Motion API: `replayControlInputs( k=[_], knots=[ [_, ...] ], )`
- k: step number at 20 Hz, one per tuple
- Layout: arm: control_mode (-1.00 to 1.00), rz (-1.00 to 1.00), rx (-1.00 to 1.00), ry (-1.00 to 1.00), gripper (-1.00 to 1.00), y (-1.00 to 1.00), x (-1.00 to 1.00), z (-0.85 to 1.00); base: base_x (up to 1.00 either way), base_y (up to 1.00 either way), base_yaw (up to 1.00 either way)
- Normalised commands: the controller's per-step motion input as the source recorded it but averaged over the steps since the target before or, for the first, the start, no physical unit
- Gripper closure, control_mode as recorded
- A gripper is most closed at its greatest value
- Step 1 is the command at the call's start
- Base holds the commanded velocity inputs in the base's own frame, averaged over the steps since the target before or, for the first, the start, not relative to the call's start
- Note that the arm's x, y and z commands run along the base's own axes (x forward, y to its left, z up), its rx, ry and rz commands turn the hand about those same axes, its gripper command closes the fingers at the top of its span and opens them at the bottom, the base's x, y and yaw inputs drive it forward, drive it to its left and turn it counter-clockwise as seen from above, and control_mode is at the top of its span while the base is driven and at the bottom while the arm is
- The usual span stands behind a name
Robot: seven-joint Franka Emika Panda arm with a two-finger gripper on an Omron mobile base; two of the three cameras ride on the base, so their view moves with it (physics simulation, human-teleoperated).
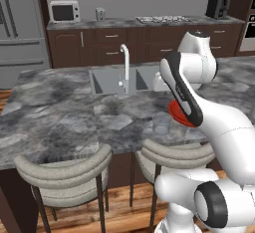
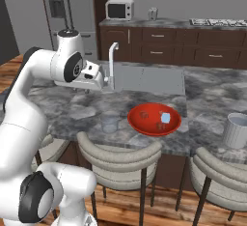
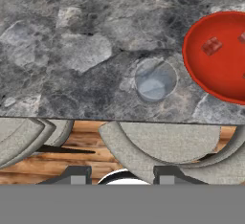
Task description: There are four ice cubes in the ice bowl. Place two ice cubes in each glass of water.
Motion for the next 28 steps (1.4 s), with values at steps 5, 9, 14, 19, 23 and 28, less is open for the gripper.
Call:
replayControlInputs(
  k=[5,9,14,19,23,28],
  knots=[
    [1.00,0.00,0.00,0.00,-1.00,0.00,0.00,0.00,0.00,0.00,0.00],
    [1.00,0.00,0.00,0.00,-1.00,0.00,0.00,0.00,0.00,0.00,0.00],
    [1.00,0.00,0.00,0.00,-1.00,0.00,0.00,0.00,-0.03,-0.76,-0.04],
    [1.00,0.00,0.00,0.00,-1.00,0.00,0.00,0.00,0.00,-0.96,-0.02],
    [1.00,0.00,0.00,0.00,-1.00,0.00,0.00,0.00,0.01,-0.82,0.00],
    [1.00,0.00,0.00,0.00,-1.00,0.00,0.00,0.00,0.00,-0.05,0.00]
  ],
)
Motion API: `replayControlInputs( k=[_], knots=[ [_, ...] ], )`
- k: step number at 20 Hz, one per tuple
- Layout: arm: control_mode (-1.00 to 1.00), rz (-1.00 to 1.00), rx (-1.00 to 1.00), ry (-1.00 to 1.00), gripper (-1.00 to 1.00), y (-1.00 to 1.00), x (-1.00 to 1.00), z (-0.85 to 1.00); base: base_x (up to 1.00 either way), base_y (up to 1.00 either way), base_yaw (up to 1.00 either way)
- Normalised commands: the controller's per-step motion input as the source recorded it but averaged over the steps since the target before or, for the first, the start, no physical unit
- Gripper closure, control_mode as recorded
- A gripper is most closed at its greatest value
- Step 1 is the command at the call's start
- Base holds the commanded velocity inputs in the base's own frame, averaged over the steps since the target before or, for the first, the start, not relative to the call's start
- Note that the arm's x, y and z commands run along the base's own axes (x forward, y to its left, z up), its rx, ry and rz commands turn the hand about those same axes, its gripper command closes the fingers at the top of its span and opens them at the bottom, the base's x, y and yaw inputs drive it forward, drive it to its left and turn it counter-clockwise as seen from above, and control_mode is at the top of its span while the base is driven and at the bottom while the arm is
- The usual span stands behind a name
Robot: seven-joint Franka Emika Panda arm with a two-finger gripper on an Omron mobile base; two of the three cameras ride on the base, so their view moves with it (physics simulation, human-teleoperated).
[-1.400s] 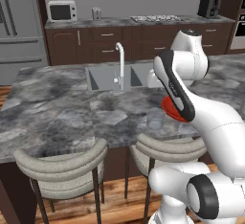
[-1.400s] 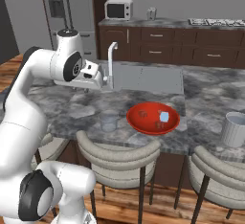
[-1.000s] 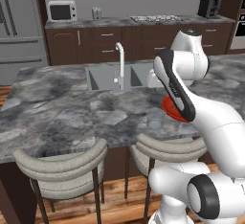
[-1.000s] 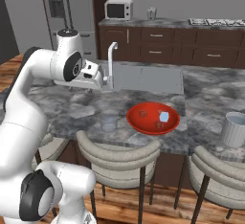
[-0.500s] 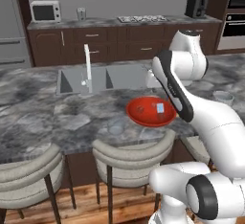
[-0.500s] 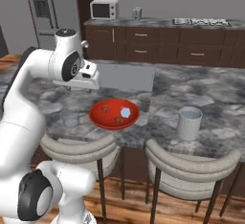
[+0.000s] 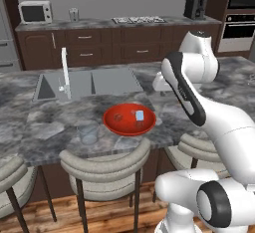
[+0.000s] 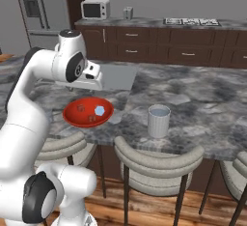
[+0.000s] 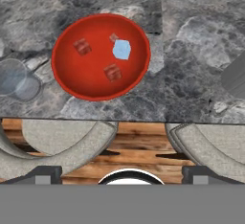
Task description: There are four ice cubes in the ice bowl. Place two ice cubes in each glass of water.
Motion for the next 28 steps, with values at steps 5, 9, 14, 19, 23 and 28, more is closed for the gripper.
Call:
replayControlInputs(
  k=[5,9,14,19,23,28],
  knots=[
    [1.00,0.00,0.00,0.00,-1.00,0.00,0.00,0.00,0.00,0.00,0.00],
    [-1.00,0.00,0.00,0.00,-1.00,0.00,0.00,0.00,0.00,0.00,0.00],
    [-1.00,-0.01,0.00,0.00,-1.00,0.04,0.03,-0.01,0.00,0.00,0.00],
    [-1.00,-0.03,-0.03,0.18,-1.00,0.57,0.99,-0.25,0.00,0.00,0.00],
    [-1.00,-0.06,-0.04,0.19,-1.00,0.13,0.66,-0.51,0.00,0.00,0.00],
    [-1.00,-0.01,-0.02,0.20,-1.00,0.00,0.63,-0.67,0.00,0.00,0.00]
  ],
)
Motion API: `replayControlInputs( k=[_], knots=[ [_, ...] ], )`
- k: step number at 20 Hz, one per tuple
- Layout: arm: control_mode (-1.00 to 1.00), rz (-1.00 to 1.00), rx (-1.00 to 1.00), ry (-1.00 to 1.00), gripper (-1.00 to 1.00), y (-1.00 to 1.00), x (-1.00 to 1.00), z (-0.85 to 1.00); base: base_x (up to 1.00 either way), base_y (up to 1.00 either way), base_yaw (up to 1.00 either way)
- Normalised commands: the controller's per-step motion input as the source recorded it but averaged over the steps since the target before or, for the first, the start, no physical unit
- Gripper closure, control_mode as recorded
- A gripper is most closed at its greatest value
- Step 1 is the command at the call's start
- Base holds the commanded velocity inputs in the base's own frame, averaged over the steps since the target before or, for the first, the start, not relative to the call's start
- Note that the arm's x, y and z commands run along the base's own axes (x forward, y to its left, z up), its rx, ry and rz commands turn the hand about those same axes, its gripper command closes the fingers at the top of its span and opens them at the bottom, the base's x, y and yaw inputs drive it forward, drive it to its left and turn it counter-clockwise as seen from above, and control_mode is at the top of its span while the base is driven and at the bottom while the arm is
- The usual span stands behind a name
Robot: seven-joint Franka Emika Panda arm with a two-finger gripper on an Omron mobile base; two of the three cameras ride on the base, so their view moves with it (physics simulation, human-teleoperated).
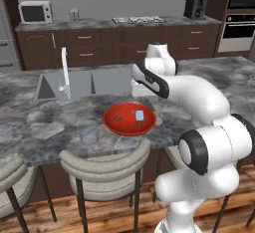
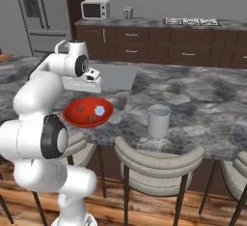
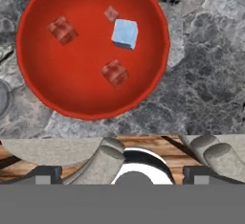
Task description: There are four ice cubes in the ice bowl. Place two ice cubes in each glass of water.
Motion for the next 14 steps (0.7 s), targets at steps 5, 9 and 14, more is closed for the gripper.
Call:
replayControlInputs(
  k=[5,9,14],
  knots=[
    [-1.00,-0.06,-0.03,0.20,-1.00,0.00,0.51,-0.51,0.00,0.00,0.00],
    [-1.00,-0.05,-0.07,0.10,-1.00,0.05,0.43,-0.45,0.00,0.00,0.00],
    [-1.00,-0.09,-0.12,0.00,-1.00,0.08,0.27,-0.66,0.00,0.00,0.00]
  ],
)
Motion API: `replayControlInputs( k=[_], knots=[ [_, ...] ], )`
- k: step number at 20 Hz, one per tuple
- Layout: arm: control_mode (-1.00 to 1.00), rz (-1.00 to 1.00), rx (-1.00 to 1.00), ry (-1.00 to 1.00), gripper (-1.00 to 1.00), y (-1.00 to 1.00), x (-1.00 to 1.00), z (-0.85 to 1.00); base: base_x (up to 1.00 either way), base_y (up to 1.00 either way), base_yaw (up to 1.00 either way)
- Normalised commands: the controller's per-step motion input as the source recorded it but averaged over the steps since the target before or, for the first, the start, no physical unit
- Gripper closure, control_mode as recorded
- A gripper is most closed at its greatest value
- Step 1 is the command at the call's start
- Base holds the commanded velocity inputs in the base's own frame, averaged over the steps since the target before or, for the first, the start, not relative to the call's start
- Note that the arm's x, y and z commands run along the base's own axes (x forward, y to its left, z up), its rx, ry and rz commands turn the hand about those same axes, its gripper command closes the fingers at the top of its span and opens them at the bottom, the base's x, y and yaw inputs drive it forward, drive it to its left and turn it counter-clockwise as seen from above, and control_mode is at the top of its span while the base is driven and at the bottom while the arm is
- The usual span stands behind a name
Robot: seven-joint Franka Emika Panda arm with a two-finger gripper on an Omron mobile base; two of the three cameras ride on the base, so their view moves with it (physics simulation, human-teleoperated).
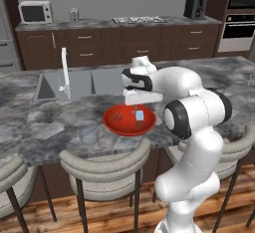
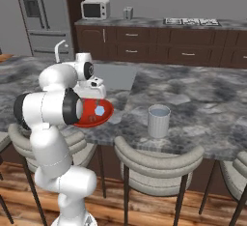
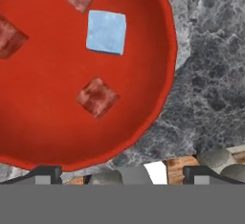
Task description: There are four ice cubes in the ice bowl. Place two ice cubes in each glass of water.
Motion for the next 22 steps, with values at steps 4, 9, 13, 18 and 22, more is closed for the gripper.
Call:
replayControlInputs(
  k=[4,9,13,18,22],
  knots=[
    [-1.00,-0.11,-0.06,0.00,-1.00,0.00,0.33,-0.55,0.00,0.00,0.00],
    [-1.00,-0.10,-0.01,-0.10,-1.00,0.00,0.27,-0.55,0.00,0.00,0.00],
    [-1.00,-0.09,-0.02,-0.18,-1.00,0.00,0.39,-0.44,0.00,0.00,0.00],
    [-1.00,-0.07,-0.04,-0.21,-1.00,0.00,0.49,-0.20,0.00,0.00,0.00],
    [-1.00,-0.03,-0.04,-0.17,-1.00,0.00,0.53,-0.24,0.00,0.00,0.00]
  ],
)
